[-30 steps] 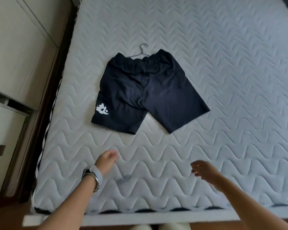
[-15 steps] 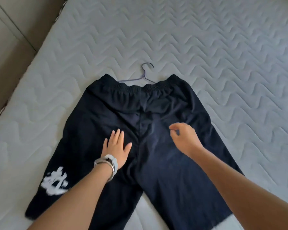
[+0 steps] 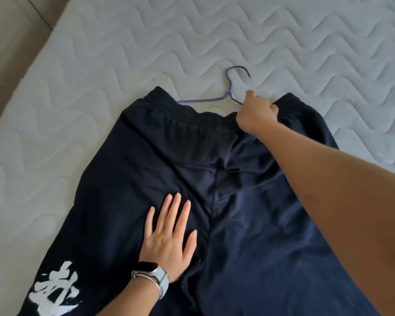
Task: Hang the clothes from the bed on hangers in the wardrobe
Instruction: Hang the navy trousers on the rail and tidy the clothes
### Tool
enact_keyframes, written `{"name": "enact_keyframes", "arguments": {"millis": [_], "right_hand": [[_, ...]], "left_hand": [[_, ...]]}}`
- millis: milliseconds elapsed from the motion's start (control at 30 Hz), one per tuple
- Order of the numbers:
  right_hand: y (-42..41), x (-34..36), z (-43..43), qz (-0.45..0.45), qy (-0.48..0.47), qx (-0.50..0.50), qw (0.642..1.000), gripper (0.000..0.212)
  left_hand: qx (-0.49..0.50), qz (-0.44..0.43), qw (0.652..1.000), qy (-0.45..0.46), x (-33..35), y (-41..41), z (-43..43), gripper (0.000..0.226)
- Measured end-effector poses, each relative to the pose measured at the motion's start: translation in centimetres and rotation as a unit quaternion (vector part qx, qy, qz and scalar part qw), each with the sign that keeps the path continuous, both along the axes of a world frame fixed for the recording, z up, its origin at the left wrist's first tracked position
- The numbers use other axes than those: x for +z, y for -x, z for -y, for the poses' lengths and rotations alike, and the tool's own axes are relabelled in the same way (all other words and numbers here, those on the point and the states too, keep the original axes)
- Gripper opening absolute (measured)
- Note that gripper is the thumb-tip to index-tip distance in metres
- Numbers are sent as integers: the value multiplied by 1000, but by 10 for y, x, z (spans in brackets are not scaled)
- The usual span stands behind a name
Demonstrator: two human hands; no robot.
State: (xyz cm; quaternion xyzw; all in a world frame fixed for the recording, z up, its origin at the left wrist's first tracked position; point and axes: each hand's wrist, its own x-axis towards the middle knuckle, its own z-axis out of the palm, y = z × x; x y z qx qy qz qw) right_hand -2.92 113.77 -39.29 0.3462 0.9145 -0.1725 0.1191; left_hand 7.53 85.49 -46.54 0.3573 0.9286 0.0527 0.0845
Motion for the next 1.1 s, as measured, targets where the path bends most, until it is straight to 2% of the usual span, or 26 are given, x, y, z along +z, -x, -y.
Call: {"name": "enact_keyframes", "arguments": {"millis": [100, 300, 400, 467, 533, 600, 667, 800, 867, 900, 967, 1100], "right_hand": [[-10, 10, 0, -63, -28, -19, 997, 32], [-73, 101, 13, -179, 6, 15, 984, 25], [-116, 155, 34, -196, 72, -6, 978, 21], [-144, 183, 52, -207, 116, -24, 971, 19], [-169, 204, 73, -224, 155, -48, 961, 18], [-195, 226, 101, -231, 192, -63, 952, 18], [-218, 250, 130, -228, 212, -48, 949, 19], [-258, 315, 189, -238, 189, 23, 952, 25], [-274, 358, 217, -219, 163, 100, 957, 27], [-282, 381, 231, -209, 158, 144, 954, 27], [-297, 431, 252, -223, 162, 196, 941, 25], [-314, 528, 274, -384, 120, 176, 898, 25]], "left_hand": [[-3, -6, 1000, -4, -1, 0, 1, 61], [14, 9, 999, -27, 4, -2, 0, 54], [53, 55, 997, -7, 22, -1, -7, 54], [88, 137, 986, -34, 52, 0, -17, 48], [93, 245, 957, -127, 105, -7, -24, 42], [91, 217, 930, -282, 175, -29, -26, 33], [109, 228, 869, -426, 252, -55, -20, 28], [159, 327, 781, -509, 366, -96, -7, 30], [184, 334, 755, -533, 406, -107, 9, 34], [186, 320, 754, -543, 424, -112, 22, 32], [181, 259, 776, -546, 466, -119, 56, 21], [142, 164, 827, -519, 559, -142, 134, 29]]}}
